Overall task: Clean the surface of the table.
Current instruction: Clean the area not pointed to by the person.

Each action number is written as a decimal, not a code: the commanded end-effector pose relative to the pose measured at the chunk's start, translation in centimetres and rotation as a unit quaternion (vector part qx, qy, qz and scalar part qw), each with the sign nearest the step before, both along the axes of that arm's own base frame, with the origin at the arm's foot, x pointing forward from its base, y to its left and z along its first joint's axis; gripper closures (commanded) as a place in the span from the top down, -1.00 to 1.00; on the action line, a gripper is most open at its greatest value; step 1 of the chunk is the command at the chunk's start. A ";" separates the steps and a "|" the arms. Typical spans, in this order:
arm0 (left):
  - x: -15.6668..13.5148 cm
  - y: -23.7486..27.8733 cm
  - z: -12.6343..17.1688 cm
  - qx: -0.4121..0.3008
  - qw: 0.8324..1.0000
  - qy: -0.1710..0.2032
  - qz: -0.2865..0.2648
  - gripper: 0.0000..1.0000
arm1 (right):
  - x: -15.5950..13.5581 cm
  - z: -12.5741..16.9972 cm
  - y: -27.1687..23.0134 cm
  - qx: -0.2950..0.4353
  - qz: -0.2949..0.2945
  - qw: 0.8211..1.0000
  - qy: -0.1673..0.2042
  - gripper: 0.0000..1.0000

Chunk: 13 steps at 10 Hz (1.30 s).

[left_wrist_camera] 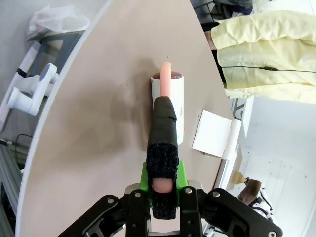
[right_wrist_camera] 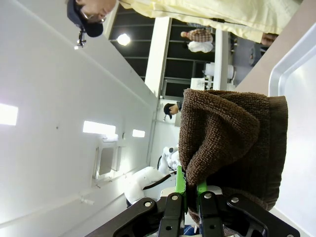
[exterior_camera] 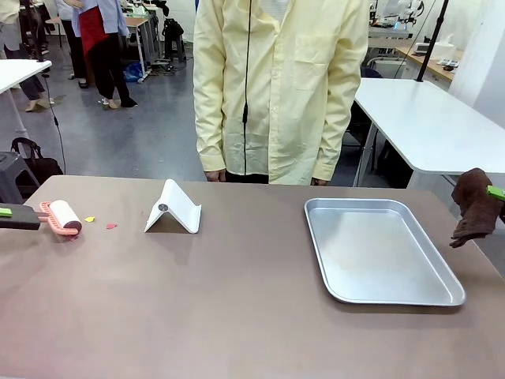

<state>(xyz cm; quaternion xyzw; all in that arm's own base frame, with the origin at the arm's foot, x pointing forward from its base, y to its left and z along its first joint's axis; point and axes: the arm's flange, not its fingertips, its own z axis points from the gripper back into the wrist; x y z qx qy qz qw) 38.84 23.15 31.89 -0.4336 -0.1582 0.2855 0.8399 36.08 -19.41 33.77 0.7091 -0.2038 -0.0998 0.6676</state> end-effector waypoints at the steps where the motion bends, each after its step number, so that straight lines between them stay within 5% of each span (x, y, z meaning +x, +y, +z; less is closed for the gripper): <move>1: 0.8 -2.0 -1.1 0.023 0.999 0.018 -0.036 -0.56 | -0.2 0.3 -0.1 0.002 0.002 1.000 -0.004 -0.81; 5: 2.5 -4.1 -0.6 0.018 0.998 0.018 -0.049 -0.56 | -0.2 0.3 -0.1 0.002 0.002 1.000 -0.004 -0.81; 8: 3.3 -5.4 -0.2 -0.036 0.997 -0.038 -0.050 -0.56 | -0.2 0.3 -0.1 0.002 0.002 1.000 -0.004 -0.81; 11: 3.8 -5.9 -0.7 -0.041 0.997 -0.025 -0.059 -0.56 | -0.2 0.3 -0.1 0.002 0.002 1.000 -0.004 -0.81; 13: 2.5 -5.1 0.5 -0.050 0.996 -0.055 -0.051 -0.56 | -0.2 0.3 -0.1 0.002 0.002 1.000 -0.004 -0.81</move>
